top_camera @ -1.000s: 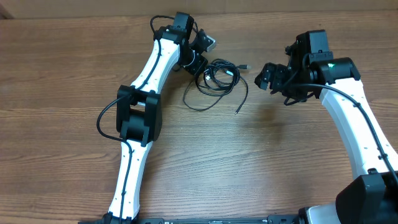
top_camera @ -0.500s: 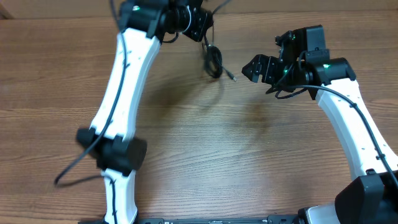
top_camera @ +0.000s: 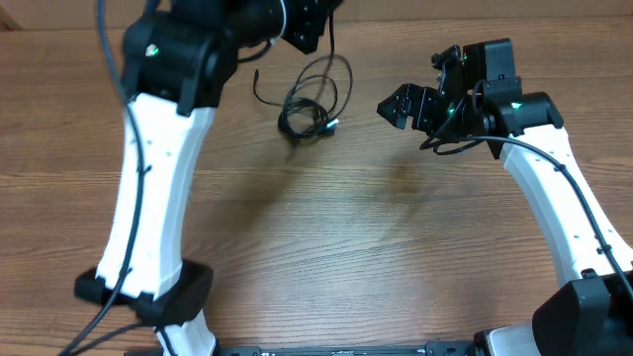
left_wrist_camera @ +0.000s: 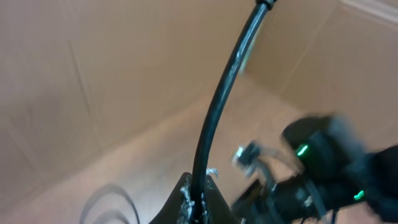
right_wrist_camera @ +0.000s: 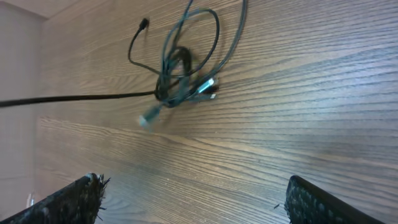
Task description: Untangle cables
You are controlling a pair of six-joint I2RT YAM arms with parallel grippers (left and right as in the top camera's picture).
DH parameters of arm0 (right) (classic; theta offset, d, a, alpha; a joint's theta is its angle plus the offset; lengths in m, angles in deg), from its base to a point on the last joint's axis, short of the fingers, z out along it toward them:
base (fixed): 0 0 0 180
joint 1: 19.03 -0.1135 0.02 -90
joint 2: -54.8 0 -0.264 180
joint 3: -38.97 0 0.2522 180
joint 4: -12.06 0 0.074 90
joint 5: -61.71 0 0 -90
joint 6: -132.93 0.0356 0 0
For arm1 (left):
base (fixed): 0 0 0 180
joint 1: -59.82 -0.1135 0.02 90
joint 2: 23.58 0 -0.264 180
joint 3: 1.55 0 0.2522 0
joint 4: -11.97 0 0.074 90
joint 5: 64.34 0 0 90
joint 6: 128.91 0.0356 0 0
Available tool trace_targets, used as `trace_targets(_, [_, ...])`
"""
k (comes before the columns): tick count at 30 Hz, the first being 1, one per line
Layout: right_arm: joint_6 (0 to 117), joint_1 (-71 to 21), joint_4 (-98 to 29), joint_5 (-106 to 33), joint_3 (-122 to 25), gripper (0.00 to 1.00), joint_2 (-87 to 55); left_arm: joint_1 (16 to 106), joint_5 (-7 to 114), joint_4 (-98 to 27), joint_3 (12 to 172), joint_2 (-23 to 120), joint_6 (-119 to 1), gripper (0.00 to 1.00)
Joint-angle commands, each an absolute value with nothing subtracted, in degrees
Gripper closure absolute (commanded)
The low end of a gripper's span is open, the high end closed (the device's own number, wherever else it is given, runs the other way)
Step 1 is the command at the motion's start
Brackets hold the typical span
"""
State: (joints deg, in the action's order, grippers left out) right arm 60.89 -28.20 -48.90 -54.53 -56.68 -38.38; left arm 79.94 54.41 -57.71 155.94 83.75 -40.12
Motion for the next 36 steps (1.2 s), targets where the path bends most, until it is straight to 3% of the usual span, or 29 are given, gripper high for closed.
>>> trace_targets(1, [60.6, -29.0, -48.5, -55.4, -56.2, 0.08, -38.6, 79.7, 55.5, -52.9, 156.4, 76.9, -43.3, 0.96])
trace_targets(7, [60.7, -31.7, -48.0, -54.4, -56.2, 0.08, -38.8, 79.7, 55.0, -40.3, 156.4, 71.9, -46.9, 0.96])
trace_targets(11, [61.0, -33.3, -47.2, -53.9, -56.2, 0.08, -39.0, 79.7, 47.3, -33.4, 156.4, 69.6, -47.7, 0.96])
trace_targets(16, [62.4, -34.5, -46.3, -53.9, -56.2, 0.08, -39.1, 79.7, 44.3, -31.8, 156.3, 68.9, -48.8, 0.96])
trace_targets(26, [62.4, -34.8, -46.8, -54.0, -56.2, 0.09, -39.1, 79.7, 43.2, -39.2, 156.3, 69.8, -48.8, 0.95])
trace_targets(36, [66.8, -34.7, -48.8, -46.8, -56.2, 0.08, -39.1, 79.7, 43.2, -59.4, 155.5, 76.8, -44.3, 0.96])
